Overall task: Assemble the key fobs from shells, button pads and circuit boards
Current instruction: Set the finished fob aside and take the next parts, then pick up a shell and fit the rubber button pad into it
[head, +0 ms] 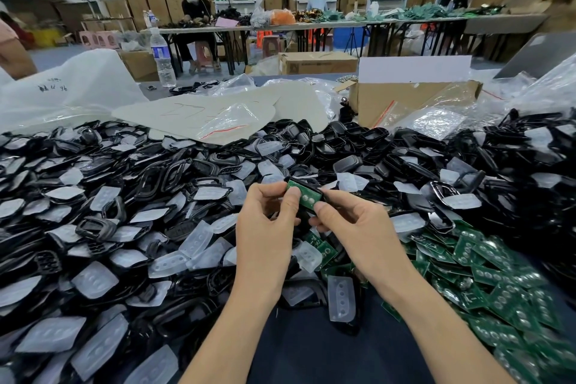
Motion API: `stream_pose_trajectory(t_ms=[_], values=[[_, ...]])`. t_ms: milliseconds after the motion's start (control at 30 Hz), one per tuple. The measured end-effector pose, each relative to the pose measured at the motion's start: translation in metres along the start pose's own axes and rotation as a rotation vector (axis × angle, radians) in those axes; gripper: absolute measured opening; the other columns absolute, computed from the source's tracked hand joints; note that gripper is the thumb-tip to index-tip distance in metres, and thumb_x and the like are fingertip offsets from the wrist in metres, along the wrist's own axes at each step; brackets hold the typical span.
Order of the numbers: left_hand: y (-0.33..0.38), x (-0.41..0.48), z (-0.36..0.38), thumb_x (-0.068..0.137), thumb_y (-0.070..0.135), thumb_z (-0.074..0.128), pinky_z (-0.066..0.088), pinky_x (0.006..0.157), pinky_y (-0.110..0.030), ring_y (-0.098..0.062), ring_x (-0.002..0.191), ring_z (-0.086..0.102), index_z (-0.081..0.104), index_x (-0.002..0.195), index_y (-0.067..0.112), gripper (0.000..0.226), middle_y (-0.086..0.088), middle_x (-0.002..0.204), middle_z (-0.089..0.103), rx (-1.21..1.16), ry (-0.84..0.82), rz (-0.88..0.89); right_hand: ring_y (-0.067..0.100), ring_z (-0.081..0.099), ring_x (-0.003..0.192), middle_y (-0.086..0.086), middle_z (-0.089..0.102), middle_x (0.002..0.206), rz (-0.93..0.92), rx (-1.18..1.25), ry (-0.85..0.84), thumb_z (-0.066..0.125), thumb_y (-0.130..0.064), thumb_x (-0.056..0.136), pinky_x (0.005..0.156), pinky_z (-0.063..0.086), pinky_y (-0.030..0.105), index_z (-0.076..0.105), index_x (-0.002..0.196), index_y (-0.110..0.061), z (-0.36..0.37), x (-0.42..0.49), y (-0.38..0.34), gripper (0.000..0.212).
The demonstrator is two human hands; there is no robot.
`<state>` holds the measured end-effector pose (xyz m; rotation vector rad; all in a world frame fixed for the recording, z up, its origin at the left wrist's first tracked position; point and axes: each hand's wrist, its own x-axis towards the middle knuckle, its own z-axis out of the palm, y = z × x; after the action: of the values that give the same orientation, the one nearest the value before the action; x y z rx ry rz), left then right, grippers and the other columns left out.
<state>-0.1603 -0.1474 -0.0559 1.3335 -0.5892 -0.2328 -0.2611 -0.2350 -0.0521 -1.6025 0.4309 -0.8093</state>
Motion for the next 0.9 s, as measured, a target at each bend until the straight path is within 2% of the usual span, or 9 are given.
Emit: stream_pose_trajectory(t_ms=[67,233,333,467,567,667,767,833,900], values=[[0.000,0.000,0.001,0.095,0.023,0.069,0.055,0.069,-0.022,-0.008,0.082,0.068,0.063,0.097,0.022,0.007,0.003,0.092,0.072,-0.026,-0.005,-0.013,0.005,0.074,0.081,-0.010,0.078,0.087,0.005,0.004,0.001,0.067,-0.017,0.097,0.071,0.052,0.011,0.071,0.096,-0.043,0.000,0.000,0.000,0.026],[-0.002,0.001,0.000,0.094,0.021,0.069,0.056,0.072,-0.024,-0.012,0.085,0.068,0.057,0.107,0.026,0.018,0.003,0.096,0.067,-0.053,-0.012,-0.004,0.005,0.074,0.083,-0.010,0.079,0.091,0.020,0.008,-0.003,0.066,-0.016,0.097,0.071,0.053,0.011,0.071,0.103,-0.036,0.001,0.001,0.001,0.022],[-0.002,0.004,-0.002,0.094,0.021,0.070,0.055,0.073,-0.024,-0.014,0.079,0.068,0.058,0.112,0.029,0.024,0.004,0.093,0.067,-0.072,-0.032,-0.019,0.006,0.074,0.083,-0.009,0.079,0.091,0.017,0.006,-0.004,0.067,-0.021,0.097,0.072,0.053,0.012,0.073,0.107,-0.032,0.000,0.001,0.001,0.017],[-0.001,0.003,-0.003,0.094,0.020,0.070,0.056,0.074,-0.024,-0.010,0.081,0.069,0.066,0.107,0.033,0.019,0.011,0.093,0.071,-0.036,-0.080,0.006,0.009,0.073,0.080,-0.004,0.078,0.089,0.006,0.020,0.005,0.071,-0.028,0.094,0.071,0.054,0.014,0.077,0.100,-0.033,-0.001,0.001,0.003,0.010],[0.001,0.002,-0.003,0.095,0.020,0.070,0.057,0.075,-0.026,-0.011,0.082,0.069,0.068,0.103,0.036,0.018,0.011,0.093,0.072,0.010,-0.131,0.049,0.008,0.072,0.076,-0.004,0.076,0.087,0.001,0.025,0.008,0.070,-0.027,0.095,0.070,0.054,0.015,0.075,0.100,-0.040,-0.002,0.002,0.007,0.015],[0.003,0.003,-0.006,0.093,0.023,0.072,0.058,0.076,-0.029,-0.013,0.083,0.069,0.069,0.104,0.036,0.018,0.009,0.091,0.073,0.077,-0.160,0.058,0.011,0.074,0.079,-0.006,0.073,0.089,0.003,0.008,-0.018,0.070,-0.025,0.096,0.073,0.057,0.021,0.072,0.105,-0.046,-0.004,0.003,0.010,0.023],[0.008,0.007,-0.009,0.093,0.019,0.072,0.059,0.072,-0.028,-0.011,0.082,0.068,0.070,0.103,0.037,0.021,0.014,0.090,0.071,0.174,-0.231,0.063,0.013,0.072,0.080,-0.004,0.073,0.088,-0.015,-0.101,-0.044,0.070,-0.031,0.095,0.072,0.059,0.028,0.068,0.104,-0.048,-0.007,0.004,0.011,0.019],[0.015,0.010,-0.012,0.093,0.018,0.071,0.057,0.073,-0.023,-0.004,0.084,0.067,0.069,0.104,0.041,0.025,0.021,0.092,0.069,0.250,-0.291,0.079,0.019,0.070,0.080,0.001,0.073,0.089,-0.013,-0.185,-0.048,0.070,-0.037,0.095,0.078,0.059,0.043,0.065,0.102,-0.047,-0.008,0.004,0.011,0.013],[0.022,0.011,-0.015,0.093,0.024,0.071,0.049,0.074,-0.011,0.004,0.090,0.063,0.065,0.109,0.043,0.025,0.021,0.096,0.067,0.339,-0.294,0.116,0.018,0.070,0.080,-0.001,0.074,0.089,-0.013,-0.183,-0.020,0.069,-0.034,0.095,0.079,0.058,0.046,0.064,0.100,-0.043,-0.010,0.005,0.010,0.011]])
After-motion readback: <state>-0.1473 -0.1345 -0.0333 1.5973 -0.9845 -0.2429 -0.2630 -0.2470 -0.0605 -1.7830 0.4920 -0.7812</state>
